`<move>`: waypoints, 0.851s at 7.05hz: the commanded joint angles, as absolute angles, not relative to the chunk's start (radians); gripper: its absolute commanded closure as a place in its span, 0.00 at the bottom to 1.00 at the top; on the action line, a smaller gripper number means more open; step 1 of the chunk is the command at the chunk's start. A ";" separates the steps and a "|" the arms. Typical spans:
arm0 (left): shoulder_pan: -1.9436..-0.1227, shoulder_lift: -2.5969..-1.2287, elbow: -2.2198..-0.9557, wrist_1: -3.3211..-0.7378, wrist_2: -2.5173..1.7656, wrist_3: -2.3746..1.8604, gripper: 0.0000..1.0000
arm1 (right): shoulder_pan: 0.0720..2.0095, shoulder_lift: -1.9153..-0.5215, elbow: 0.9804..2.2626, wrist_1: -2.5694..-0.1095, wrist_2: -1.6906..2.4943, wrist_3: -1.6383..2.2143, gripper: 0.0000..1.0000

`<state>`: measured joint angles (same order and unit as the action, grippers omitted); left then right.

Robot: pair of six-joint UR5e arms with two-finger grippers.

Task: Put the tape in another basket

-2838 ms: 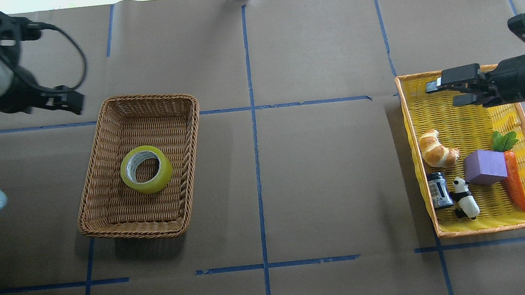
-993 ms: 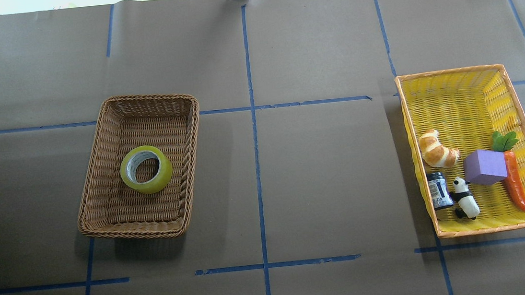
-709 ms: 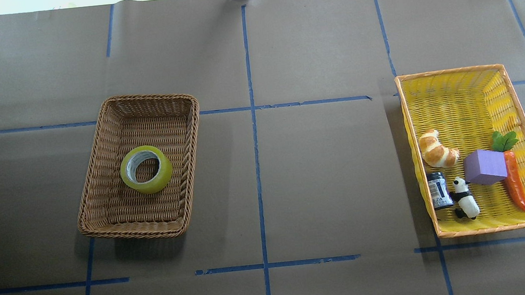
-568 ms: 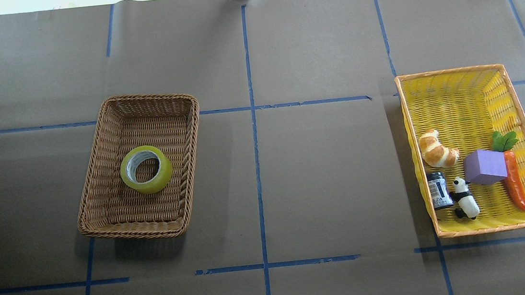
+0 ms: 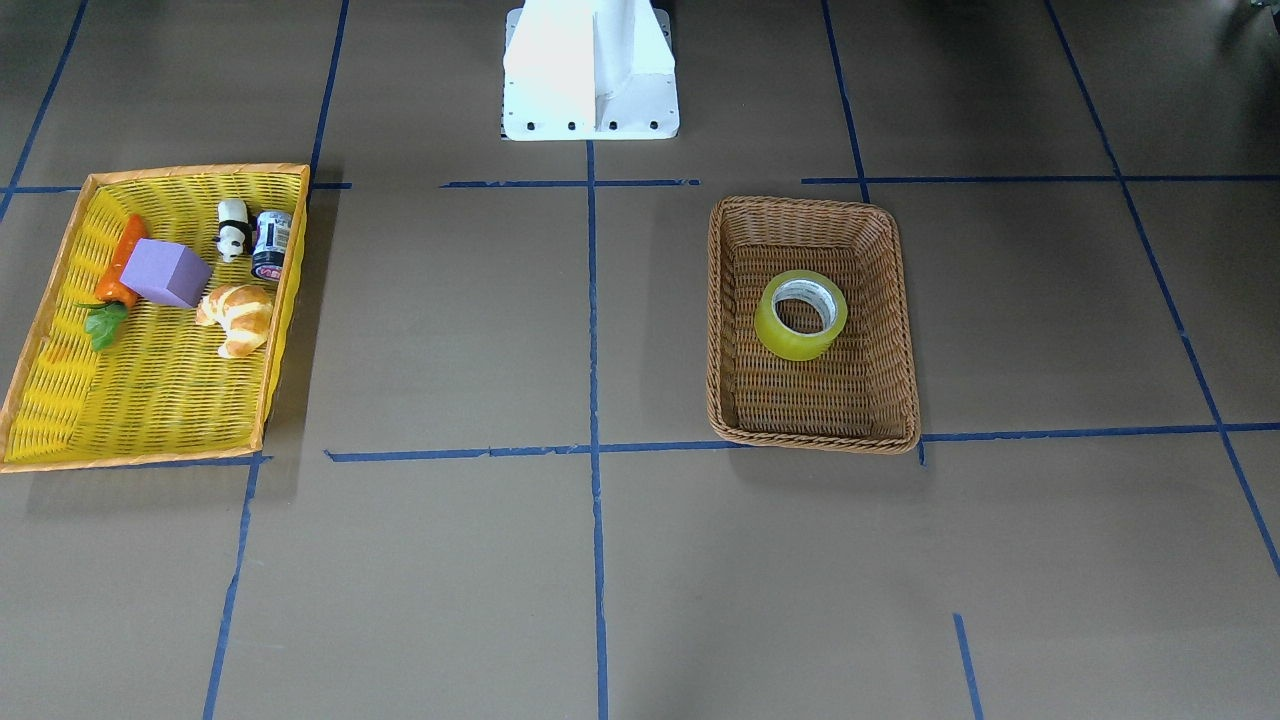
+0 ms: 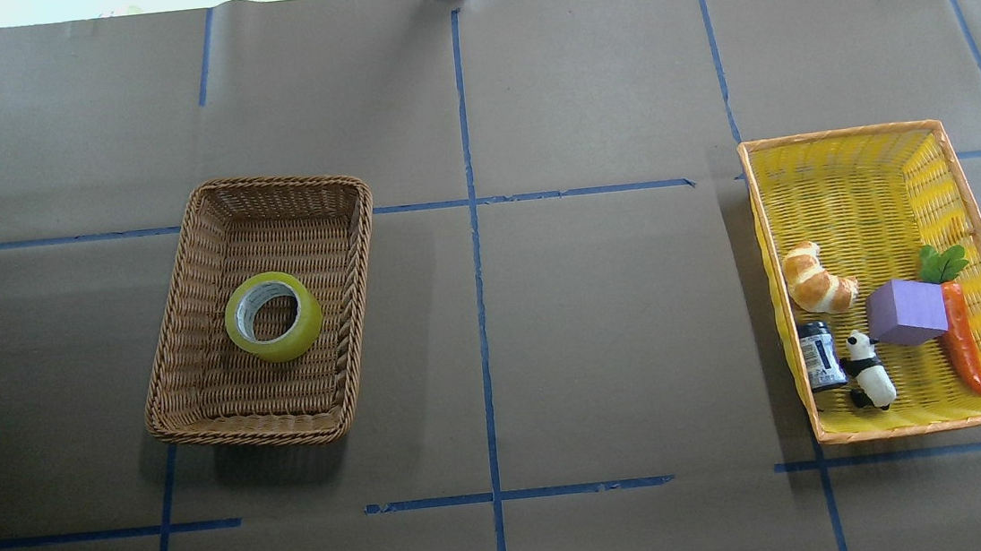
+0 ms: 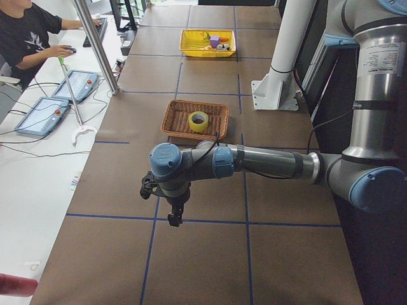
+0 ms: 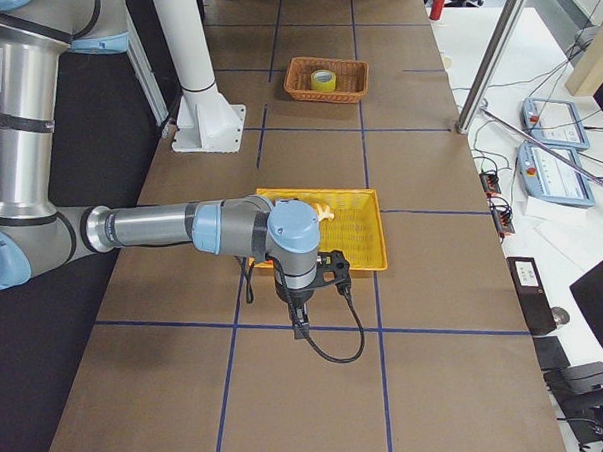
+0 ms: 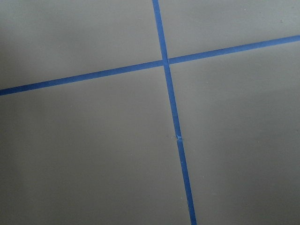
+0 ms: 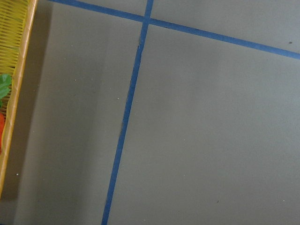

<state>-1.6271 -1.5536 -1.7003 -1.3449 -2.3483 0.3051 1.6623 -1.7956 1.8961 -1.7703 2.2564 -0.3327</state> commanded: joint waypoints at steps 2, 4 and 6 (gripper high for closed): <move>-1.626 -1.514 -1.712 -1.359 -2.353 0.313 0.00 | 1.661 -1.798 1.896 -1.769 2.263 -0.333 0.00; -1.626 -1.511 -1.714 -1.400 -2.349 0.311 0.00 | 1.660 -1.798 1.894 -1.766 2.266 -0.330 0.00; -1.626 -1.511 -1.729 -1.390 -2.350 0.308 0.00 | 1.660 -1.798 1.894 -1.763 2.266 -0.330 0.00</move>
